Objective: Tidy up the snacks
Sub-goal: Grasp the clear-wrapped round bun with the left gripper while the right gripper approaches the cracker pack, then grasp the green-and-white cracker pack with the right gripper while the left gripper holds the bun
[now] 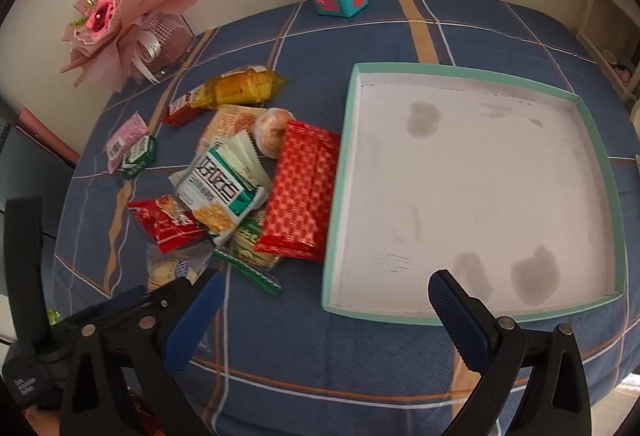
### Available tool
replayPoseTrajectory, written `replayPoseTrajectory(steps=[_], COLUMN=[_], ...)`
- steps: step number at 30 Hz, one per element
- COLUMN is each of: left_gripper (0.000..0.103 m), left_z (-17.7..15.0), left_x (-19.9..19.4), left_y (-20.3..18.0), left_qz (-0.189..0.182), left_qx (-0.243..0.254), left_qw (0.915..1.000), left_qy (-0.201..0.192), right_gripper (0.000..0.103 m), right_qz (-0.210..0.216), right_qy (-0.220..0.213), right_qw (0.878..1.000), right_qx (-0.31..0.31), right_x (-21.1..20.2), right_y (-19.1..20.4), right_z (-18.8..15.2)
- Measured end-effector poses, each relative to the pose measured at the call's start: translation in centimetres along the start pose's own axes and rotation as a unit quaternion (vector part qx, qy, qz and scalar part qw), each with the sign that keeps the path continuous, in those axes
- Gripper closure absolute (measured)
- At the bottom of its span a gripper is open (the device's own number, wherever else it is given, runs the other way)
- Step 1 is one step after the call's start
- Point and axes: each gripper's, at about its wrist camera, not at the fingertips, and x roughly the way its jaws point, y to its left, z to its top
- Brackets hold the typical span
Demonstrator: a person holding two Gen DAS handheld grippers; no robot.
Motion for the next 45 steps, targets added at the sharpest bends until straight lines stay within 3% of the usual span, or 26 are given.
replayPoseTrajectory(steps=[2, 10, 14, 20, 28, 32, 39, 45], left_gripper=[0.048, 0.047, 0.048, 0.051, 0.051, 0.051, 0.049, 0.051], left_z=[0.0, 0.1, 0.4, 0.6, 1.3, 1.8, 2.8, 2.6], left_x=[0.1, 1.1, 1.5, 1.7, 1.4, 1.6, 2.2, 1.9], left_y=[0.2, 0.4, -0.2, 2.3, 7.4, 7.8, 7.2, 7.4], left_qz=[-0.010, -0.004, -0.008, -0.050, -0.050, -0.057, -0.054, -0.053], left_qx=[-0.004, 0.006, 0.009, -0.044, -0.134, -0.141, -0.130, -0.131], left_qw=[0.9999, 1.0000, 0.9999, 0.9978, 0.9892, 0.9878, 0.9895, 0.9894], left_qy=[0.001, 0.003, 0.005, 0.000, -0.031, -0.032, -0.031, -0.035], right_gripper=[0.000, 0.002, 0.010, 0.013, 0.020, 0.022, 0.044, 0.050], right_qz=[0.010, 0.044, 0.052, 0.059, 0.045, 0.032, 0.009, 0.016], right_qy=[-0.003, -0.007, -0.006, -0.006, 0.006, 0.011, 0.011, 0.009], right_qw=[1.000, 0.999, 0.998, 0.996, 0.994, 0.993, 0.991, 0.993], right_qx=[0.004, -0.006, -0.024, -0.059, -0.097, -0.116, -0.133, -0.117], right_x=[0.2, 1.6, 2.5, 3.5, 5.5, 6.5, 7.4, 7.2], right_y=[0.3, 2.6, 4.1, 6.5, 8.5, 9.3, 9.9, 9.2], right_z=[0.3, 1.6, 2.4, 3.0, 3.3, 3.3, 3.3, 3.6])
